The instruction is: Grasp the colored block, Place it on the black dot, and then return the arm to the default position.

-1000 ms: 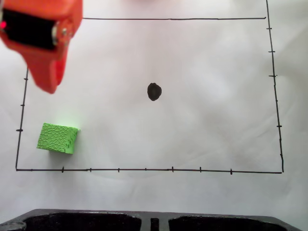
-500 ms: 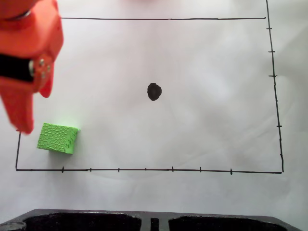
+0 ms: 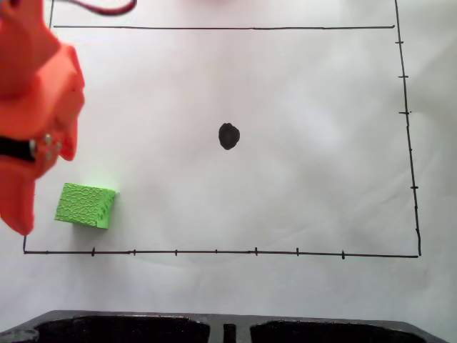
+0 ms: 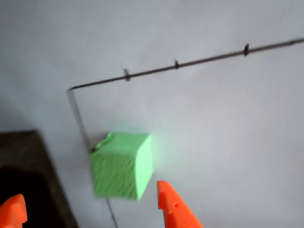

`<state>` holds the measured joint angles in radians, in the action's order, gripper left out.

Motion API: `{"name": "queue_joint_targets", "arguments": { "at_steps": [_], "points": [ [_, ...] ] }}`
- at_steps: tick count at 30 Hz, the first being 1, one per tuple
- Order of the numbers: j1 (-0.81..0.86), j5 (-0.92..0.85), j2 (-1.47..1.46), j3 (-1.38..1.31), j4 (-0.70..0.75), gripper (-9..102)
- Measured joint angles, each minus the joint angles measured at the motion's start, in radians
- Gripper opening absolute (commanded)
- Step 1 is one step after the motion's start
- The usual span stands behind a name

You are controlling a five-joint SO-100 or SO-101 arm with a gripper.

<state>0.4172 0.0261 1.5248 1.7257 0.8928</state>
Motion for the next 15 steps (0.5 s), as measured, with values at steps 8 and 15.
{"name": "queue_joint_targets", "arguments": {
  "at_steps": [8,15],
  "points": [
    [-0.028,0.041,-0.104,-0.074,0.018,36],
    [-0.046,0.046,-0.170,-0.138,0.018,36]
  ]
}}
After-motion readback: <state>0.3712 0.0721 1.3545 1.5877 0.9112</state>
